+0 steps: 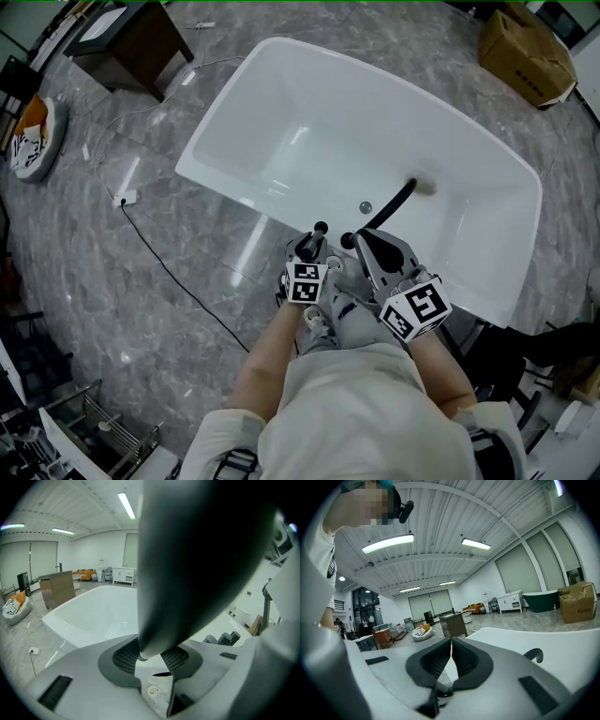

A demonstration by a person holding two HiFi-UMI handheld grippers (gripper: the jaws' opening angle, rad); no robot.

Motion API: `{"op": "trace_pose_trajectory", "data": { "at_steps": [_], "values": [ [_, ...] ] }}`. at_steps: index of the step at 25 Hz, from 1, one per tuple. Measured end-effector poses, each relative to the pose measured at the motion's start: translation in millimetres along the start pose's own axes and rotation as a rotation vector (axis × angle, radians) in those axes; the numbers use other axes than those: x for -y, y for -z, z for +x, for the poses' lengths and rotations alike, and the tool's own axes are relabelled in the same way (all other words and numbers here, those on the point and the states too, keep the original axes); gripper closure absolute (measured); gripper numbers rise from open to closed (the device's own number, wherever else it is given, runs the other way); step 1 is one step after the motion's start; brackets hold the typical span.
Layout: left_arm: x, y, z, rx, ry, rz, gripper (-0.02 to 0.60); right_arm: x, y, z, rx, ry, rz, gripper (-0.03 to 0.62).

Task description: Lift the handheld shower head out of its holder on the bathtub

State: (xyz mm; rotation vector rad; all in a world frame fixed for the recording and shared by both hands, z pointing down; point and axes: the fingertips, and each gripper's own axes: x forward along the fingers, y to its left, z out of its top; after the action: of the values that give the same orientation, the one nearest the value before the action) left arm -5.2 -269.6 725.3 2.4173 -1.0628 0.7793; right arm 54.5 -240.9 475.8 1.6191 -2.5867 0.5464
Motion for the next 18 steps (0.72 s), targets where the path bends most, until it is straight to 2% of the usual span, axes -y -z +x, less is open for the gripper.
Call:
{"op": "trace_pose_trajectory", "data": {
  "at_steps": [14, 18],
  "values": [
    [7.5, -24.2, -71.0, 0.121, -0.038, -0.088, 0.440, -21.5, -5.2, -39.9, 0.058, 0.027, -0.013, 0.572],
    [11.1, -31.2, -96.8, 0.157, -0.043, -0.091, 0.440, -30.2, -5.1, -52.2, 0.068, 0.029, -0.021, 0.572]
  ]
}}
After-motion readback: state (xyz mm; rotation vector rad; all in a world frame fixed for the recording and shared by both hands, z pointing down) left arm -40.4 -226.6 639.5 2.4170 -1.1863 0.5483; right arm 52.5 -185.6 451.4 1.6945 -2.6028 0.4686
